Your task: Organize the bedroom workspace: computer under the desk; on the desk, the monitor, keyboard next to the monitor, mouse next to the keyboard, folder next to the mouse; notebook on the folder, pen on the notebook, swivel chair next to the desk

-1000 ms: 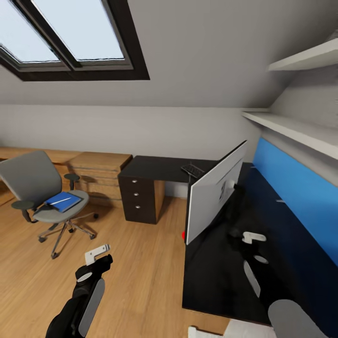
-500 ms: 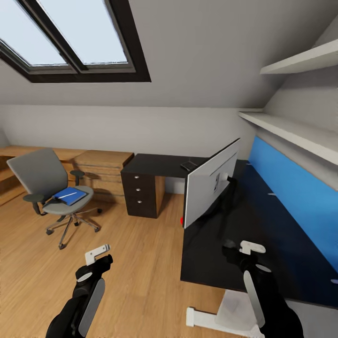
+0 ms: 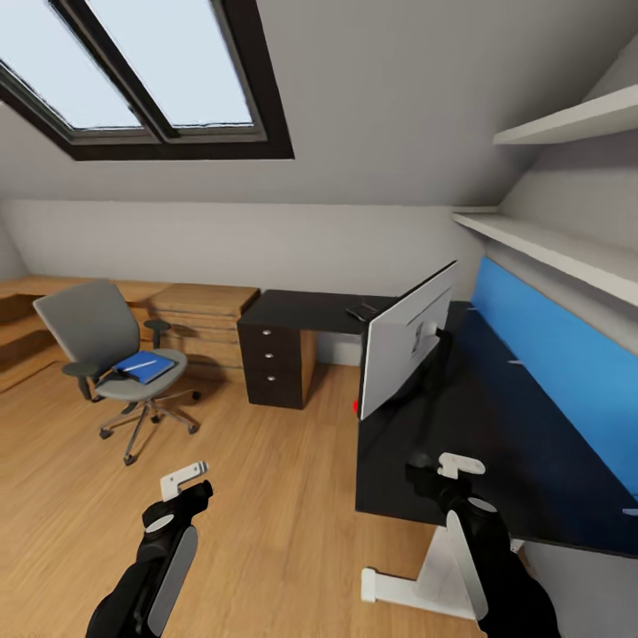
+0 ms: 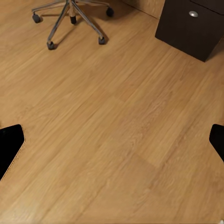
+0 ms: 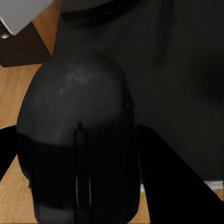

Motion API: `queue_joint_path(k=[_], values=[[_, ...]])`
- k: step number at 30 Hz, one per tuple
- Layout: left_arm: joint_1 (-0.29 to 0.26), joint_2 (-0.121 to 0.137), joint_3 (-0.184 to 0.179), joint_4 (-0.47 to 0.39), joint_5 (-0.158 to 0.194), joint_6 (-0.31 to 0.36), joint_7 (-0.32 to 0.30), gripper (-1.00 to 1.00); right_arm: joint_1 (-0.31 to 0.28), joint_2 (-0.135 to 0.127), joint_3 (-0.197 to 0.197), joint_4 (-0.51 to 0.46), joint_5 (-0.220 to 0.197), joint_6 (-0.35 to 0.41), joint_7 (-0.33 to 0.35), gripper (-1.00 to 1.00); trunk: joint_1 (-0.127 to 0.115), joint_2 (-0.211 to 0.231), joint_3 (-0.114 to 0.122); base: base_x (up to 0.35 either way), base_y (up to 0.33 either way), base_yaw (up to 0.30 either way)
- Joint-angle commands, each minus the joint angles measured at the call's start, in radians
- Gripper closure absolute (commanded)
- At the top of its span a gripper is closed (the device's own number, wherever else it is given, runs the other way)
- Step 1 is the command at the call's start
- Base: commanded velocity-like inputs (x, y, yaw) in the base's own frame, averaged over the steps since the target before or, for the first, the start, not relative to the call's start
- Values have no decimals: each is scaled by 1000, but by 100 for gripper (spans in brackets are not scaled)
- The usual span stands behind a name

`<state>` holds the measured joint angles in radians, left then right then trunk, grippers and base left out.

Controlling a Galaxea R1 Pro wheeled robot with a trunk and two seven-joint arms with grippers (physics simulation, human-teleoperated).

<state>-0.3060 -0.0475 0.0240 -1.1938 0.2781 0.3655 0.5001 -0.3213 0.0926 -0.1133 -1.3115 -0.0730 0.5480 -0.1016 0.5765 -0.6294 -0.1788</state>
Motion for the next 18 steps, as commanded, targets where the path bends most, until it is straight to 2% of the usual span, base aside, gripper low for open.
queue_joint_path(k=[1,3,4,5,13,18], values=[[-1,0,0,-1,9,3,5,-100,-1,1,-1,-2,-10,5,-4,100,0,-2,-1,-225,268,0],[-1,0,0,-1,9,3,5,-100,-1,2,7,-1,-10,5,-4,100,0,-2,0,-223,269,0],[-1,0,0,-1,9,3,5,-100,-1,2,38,0,-9,4,-5,100,0,-2,0,-220,271,0],[-1,-1,0,-1,9,3,5,-100,-1,2,46,0,-9,4,-6,100,0,-2,0,-219,272,0],[-1,0,0,-1,9,3,3,-100,-1,1,59,4,-8,4,-7,100,0,-2,0,-193,287,12],[-1,0,0,-1,9,4,3,-100,-1,2,62,6,-5,3,-10,100,0,-2,0,-158,305,171]])
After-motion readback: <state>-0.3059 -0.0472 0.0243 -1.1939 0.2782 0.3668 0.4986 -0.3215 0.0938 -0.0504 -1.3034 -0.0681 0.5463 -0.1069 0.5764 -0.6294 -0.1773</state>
